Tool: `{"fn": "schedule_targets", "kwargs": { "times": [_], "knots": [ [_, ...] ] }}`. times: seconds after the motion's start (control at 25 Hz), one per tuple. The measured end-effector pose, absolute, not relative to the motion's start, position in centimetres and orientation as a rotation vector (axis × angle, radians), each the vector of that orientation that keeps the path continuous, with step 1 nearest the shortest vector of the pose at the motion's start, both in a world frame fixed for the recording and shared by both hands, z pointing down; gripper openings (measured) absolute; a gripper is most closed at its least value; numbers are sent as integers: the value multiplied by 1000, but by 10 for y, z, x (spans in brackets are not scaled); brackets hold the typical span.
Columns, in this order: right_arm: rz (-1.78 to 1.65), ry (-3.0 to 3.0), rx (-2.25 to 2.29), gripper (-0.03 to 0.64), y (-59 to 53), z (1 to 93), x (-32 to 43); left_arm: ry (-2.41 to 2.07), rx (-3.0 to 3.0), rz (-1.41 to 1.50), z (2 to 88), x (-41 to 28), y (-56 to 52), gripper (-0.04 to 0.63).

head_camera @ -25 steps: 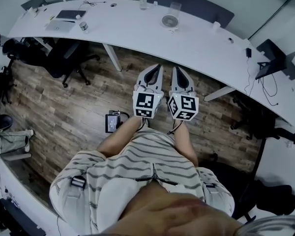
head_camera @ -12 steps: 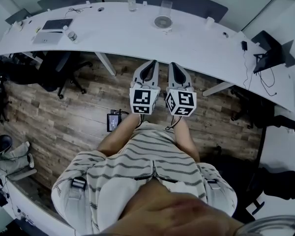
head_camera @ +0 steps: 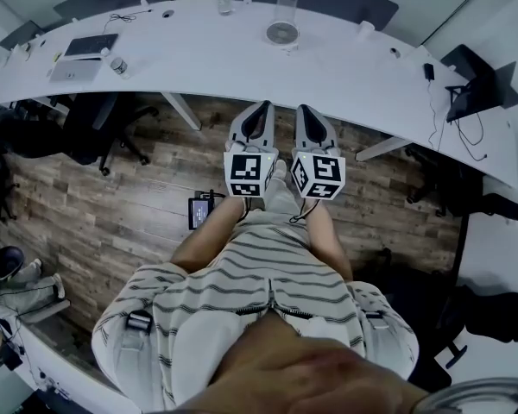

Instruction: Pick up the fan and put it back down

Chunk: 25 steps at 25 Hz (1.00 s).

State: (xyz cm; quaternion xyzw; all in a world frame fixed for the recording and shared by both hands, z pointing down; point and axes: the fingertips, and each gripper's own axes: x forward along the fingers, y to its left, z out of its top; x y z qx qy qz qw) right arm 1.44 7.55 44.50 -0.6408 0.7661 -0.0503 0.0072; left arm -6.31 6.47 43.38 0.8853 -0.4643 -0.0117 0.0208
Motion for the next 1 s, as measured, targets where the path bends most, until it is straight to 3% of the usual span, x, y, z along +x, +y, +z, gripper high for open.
{"fn": "schedule_targets", "kwargs": {
  "times": [1.0],
  "knots": [
    [-136,2433,-1977,11,-88,443,75,-1462,2730,-30,435,-1,-101,8]
  ]
}}
